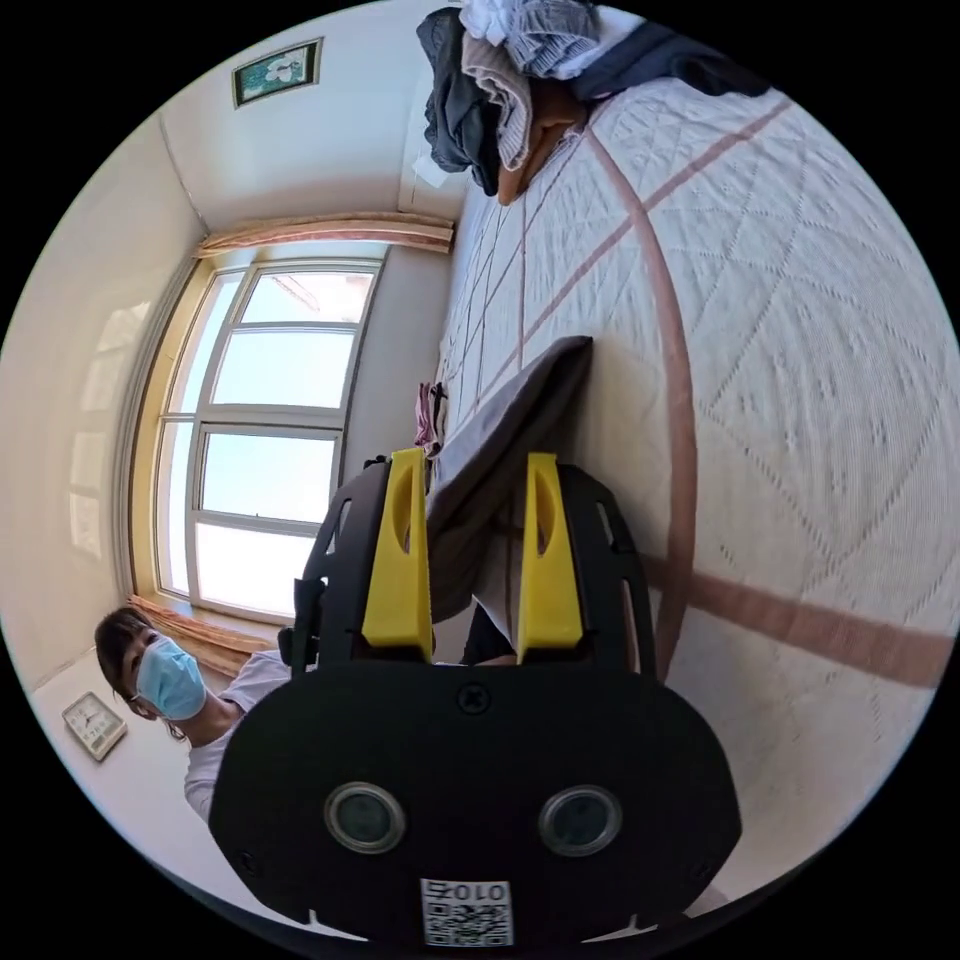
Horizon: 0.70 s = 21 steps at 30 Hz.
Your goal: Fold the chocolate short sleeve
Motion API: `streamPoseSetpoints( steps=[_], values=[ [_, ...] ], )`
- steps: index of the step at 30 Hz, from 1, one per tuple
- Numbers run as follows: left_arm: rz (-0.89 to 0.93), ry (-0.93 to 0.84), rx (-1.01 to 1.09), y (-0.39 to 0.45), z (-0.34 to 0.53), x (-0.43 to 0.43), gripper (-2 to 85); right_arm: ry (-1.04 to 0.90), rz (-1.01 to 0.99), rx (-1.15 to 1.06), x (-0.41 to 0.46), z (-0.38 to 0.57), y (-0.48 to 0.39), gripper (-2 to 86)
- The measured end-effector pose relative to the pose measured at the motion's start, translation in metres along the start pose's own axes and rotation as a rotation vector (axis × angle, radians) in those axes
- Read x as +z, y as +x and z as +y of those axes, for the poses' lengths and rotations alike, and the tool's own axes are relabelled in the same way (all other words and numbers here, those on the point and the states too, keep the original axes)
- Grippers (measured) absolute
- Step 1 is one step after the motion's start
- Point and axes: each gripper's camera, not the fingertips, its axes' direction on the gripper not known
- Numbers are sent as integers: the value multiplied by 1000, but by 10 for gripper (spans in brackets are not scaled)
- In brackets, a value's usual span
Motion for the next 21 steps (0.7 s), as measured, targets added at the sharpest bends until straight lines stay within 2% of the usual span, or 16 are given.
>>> streamPoseSetpoints(
  steps=[5, 7, 9, 12, 16, 21],
  values=[
    [9, 4, -12, -19, 11, -7, 13, -92, 123, 57, 26, -40, -14, 85],
    [16, 2, -17, -28, 15, -10, 14, -67, 167, 40, 27, -45, -31, 56],
    [23, 11, -34, -40, 20, -16, 13, -13, 259, -1, 26, -47, -66, 41],
    [54, 45, -99, -68, 34, -33, 13, -37, 404, -97, 44, -55, -129, 38],
    [113, 135, -295, -131, 71, -75, 12, -88, 514, -251, 90, -72, -227, 37],
    [166, 265, -608, -227, 160, -146, 11, -274, 721, -534, 241, -89, -377, 36]
  ],
)
